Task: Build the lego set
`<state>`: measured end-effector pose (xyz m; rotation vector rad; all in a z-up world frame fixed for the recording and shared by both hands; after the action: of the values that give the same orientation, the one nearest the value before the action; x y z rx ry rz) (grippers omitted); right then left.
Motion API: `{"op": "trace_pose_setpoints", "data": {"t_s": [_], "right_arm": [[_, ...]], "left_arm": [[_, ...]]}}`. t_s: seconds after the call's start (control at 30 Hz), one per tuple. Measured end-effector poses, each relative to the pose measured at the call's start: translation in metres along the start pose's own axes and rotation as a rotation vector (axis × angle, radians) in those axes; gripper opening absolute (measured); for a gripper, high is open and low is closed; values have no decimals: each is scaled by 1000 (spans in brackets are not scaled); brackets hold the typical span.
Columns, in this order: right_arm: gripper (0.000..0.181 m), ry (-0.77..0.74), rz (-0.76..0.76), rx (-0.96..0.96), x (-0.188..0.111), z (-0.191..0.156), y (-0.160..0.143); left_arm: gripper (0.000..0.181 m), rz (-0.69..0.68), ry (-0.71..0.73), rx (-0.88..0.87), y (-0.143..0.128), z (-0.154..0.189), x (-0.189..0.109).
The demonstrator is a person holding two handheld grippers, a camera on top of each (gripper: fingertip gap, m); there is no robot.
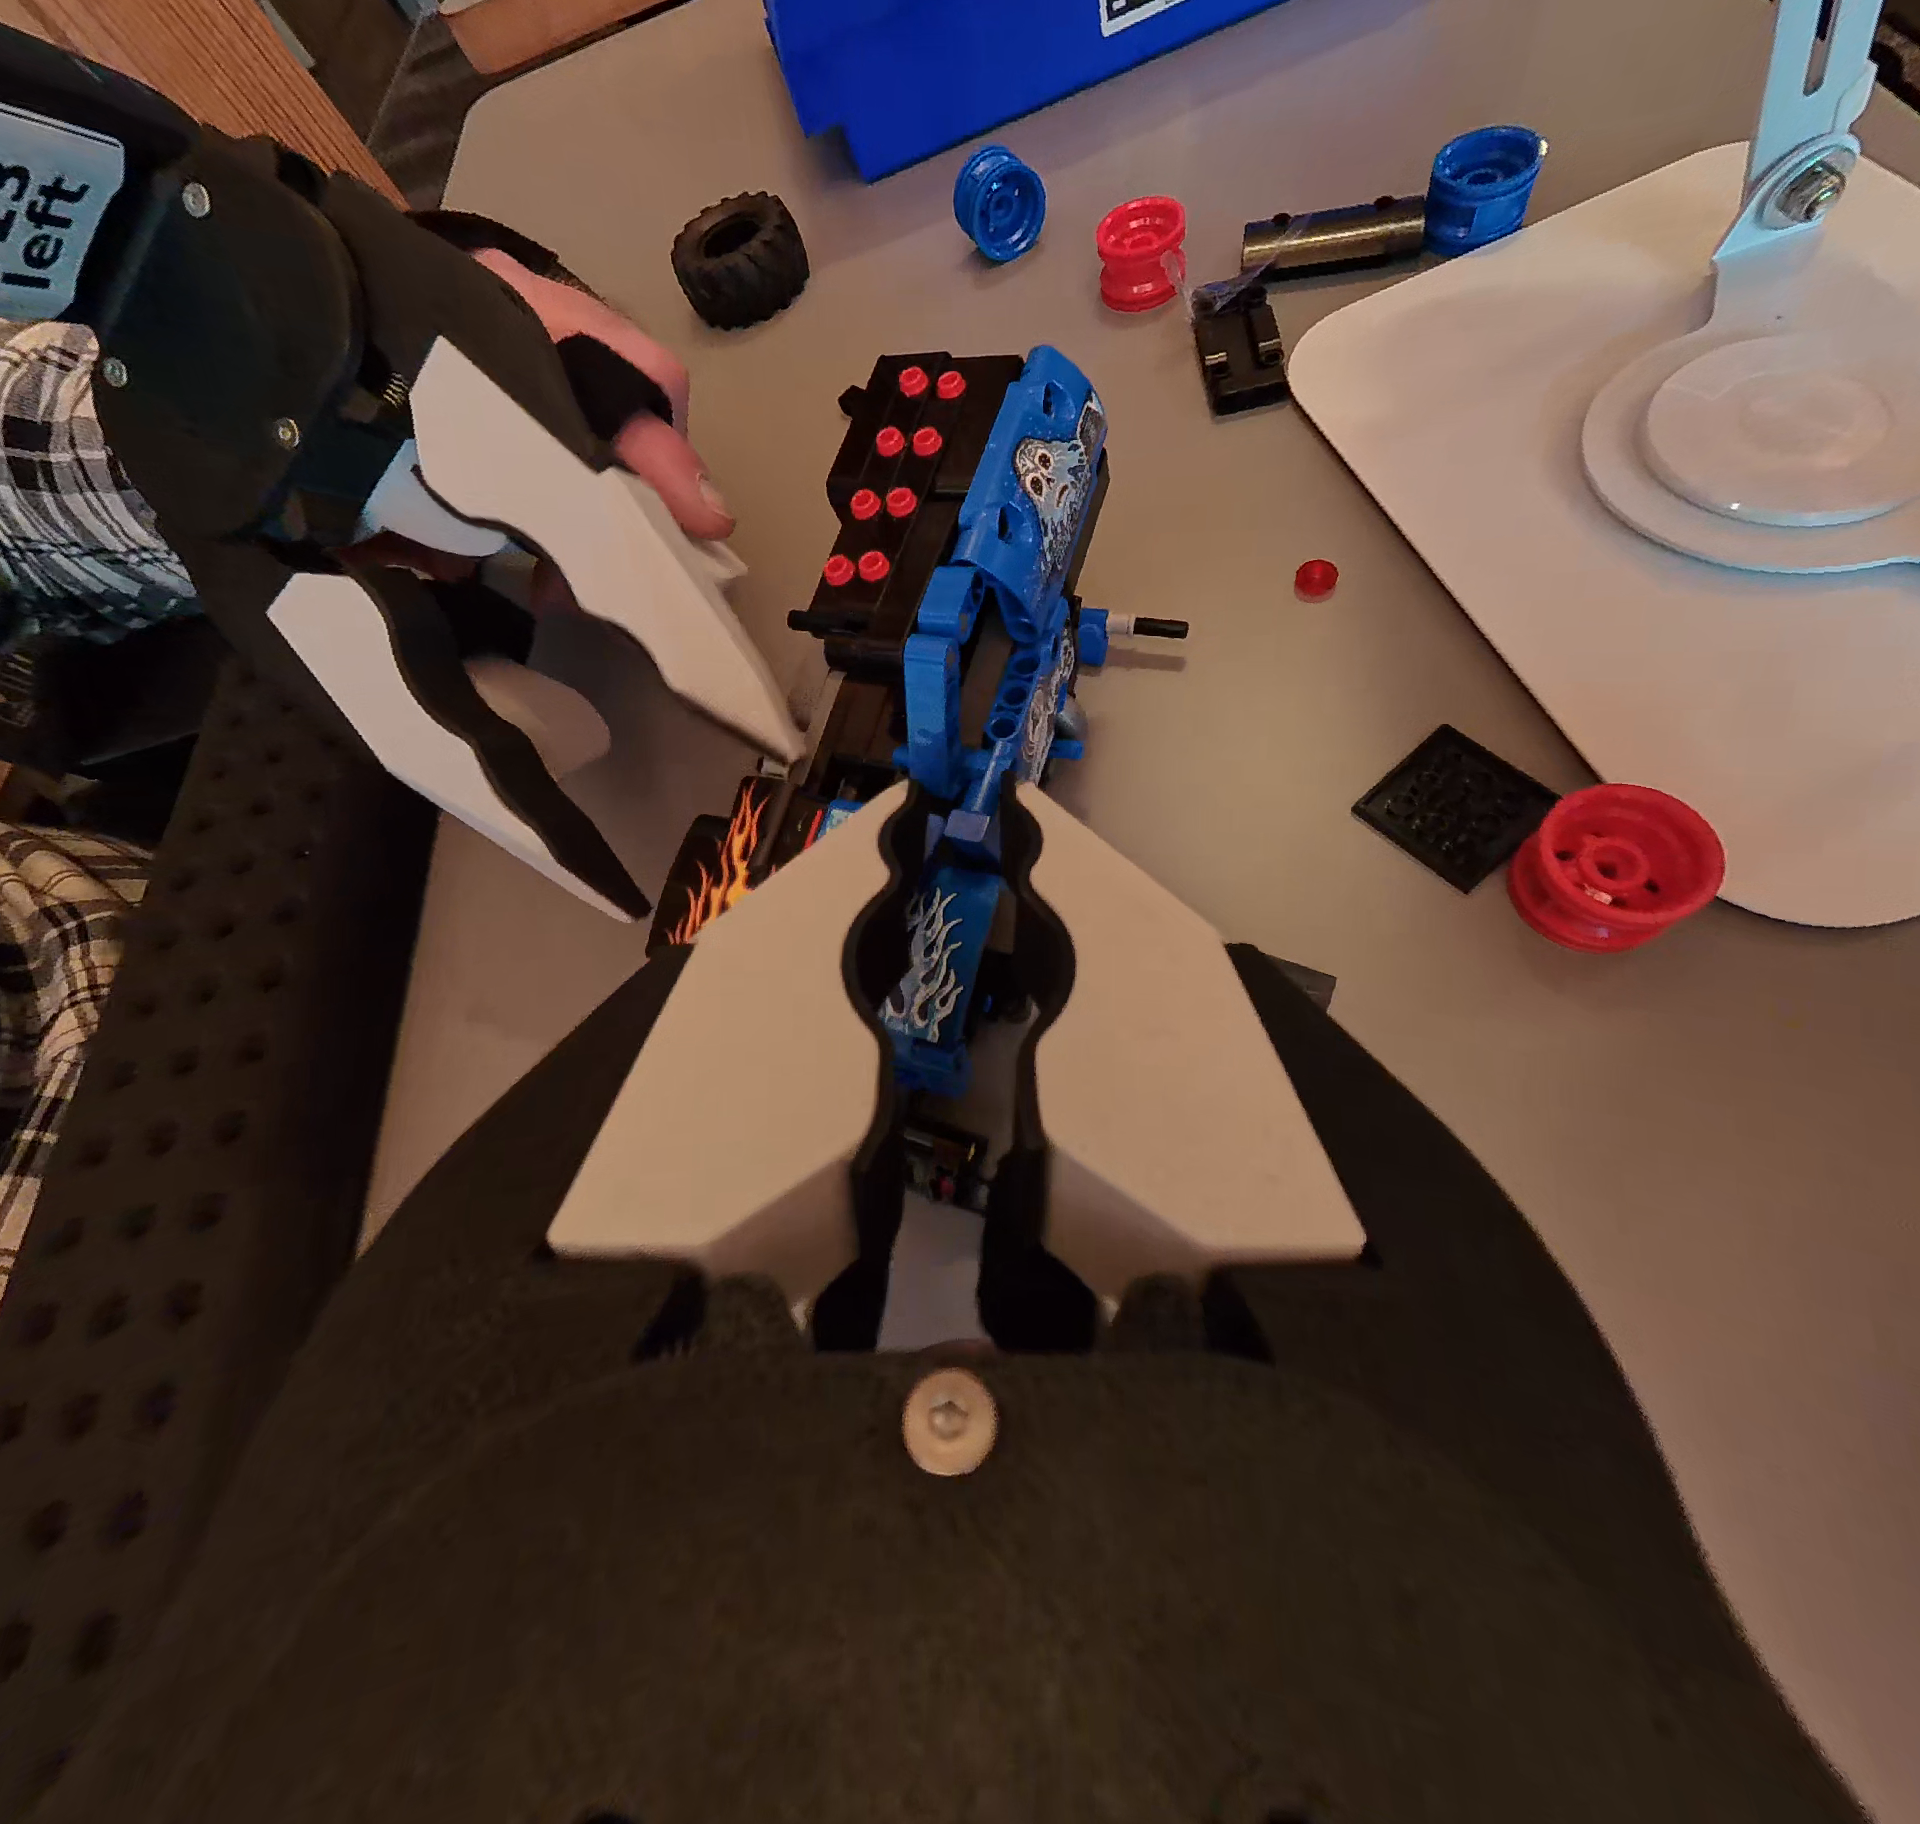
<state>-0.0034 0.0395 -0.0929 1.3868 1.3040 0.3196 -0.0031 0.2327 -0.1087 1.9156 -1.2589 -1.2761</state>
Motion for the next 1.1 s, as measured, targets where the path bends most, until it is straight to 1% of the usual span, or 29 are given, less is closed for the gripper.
{"op": "trace_pose_setpoints", "data": {"t_s": [0.1, 0.2, 0.4, 0.5, 0.83, 1.0, 1.1], "right_arm": [[7, -4, 0, -4, 1, 0, 0], [7, 5, 1, 1, 5, -2, 1], [8, 20, -25, -2, 10, -9, 3], [10, 51, -40, -3, 12, -12, 3], [20, 75, -64, -43, 20, -19, 4], [20, 90, -67, -62, 26, -24, 5], [13, 112, -72, -72, 31, -28, 6]], "left_arm": [[48, 1, -13, -7, 2, -1, 3], [55, -37, -30, -17, -1, 0, 7], [46, -31, -81, -29, -4, -4, -2], [46, -25, -117, -29, -6, -4, -7], [46, -5, -195, -19, -13, -6, -22], [46, 1, -224, -19, -17, -7, -30], [46, 4, -240, -27, -20, -9, -35]]}}
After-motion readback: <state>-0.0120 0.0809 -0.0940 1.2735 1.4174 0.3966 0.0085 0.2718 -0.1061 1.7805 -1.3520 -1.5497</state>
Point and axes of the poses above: each gripper's, where its closed fingertips meet, x out along the fingers, y out of its top, z = x × y across the jaws, the point moved 10 cm from there along -x, back along the fingers, and after that the axes turned 8 degrees about y, right-handed, at the moved point
